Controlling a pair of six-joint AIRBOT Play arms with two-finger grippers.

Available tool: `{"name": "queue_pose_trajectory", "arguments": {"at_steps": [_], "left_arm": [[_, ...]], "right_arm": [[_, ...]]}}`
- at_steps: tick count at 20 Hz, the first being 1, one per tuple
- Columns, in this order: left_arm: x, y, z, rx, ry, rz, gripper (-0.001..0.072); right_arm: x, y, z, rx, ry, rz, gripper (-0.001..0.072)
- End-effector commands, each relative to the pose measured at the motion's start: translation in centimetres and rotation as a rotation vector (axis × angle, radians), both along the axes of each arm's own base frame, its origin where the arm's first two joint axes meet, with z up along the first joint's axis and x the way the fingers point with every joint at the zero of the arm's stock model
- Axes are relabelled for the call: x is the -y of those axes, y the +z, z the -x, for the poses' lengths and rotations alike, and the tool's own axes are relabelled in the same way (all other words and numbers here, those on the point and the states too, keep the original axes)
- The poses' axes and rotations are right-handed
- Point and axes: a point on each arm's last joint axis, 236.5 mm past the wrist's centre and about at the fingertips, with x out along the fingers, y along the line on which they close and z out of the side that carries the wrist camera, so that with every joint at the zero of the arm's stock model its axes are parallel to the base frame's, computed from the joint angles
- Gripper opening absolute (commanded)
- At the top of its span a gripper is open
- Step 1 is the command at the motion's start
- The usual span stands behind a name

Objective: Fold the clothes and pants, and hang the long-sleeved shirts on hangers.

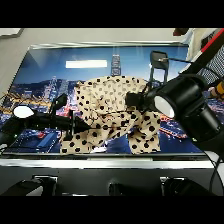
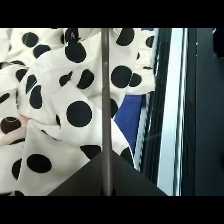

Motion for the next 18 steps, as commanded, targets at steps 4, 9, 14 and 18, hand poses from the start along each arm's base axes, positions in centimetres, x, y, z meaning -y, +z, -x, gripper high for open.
{"name": "queue_pose_trajectory", "arguments": {"at_steps": [4, 9, 14, 18], "left_arm": [[1.9, -0.2, -0.8, -0.002, 0.016, 0.042, 0.0013], [2.6, -0.2, -1.1, -0.023, 0.029, 0.066, 0.0012], [2.8, 0.2, -1.2, -0.028, 0.036, 0.086, 0.0013], [3.1, 0.6, -1.2, -0.032, 0.039, 0.103, 0.0013]], "right_arm": [[-0.5, -0.5, -0.9, 0.012, 0.008, 0.009, 0.0019], [-0.5, -0.5, -0.9, 0.011, 0.013, 0.015, 0.002], [-0.1, -0.8, -0.5, -0.008, 0.027, 0.04, 0.002], [0.0, -0.9, -0.3, -0.016, 0.026, 0.047, 0.0232]]}}
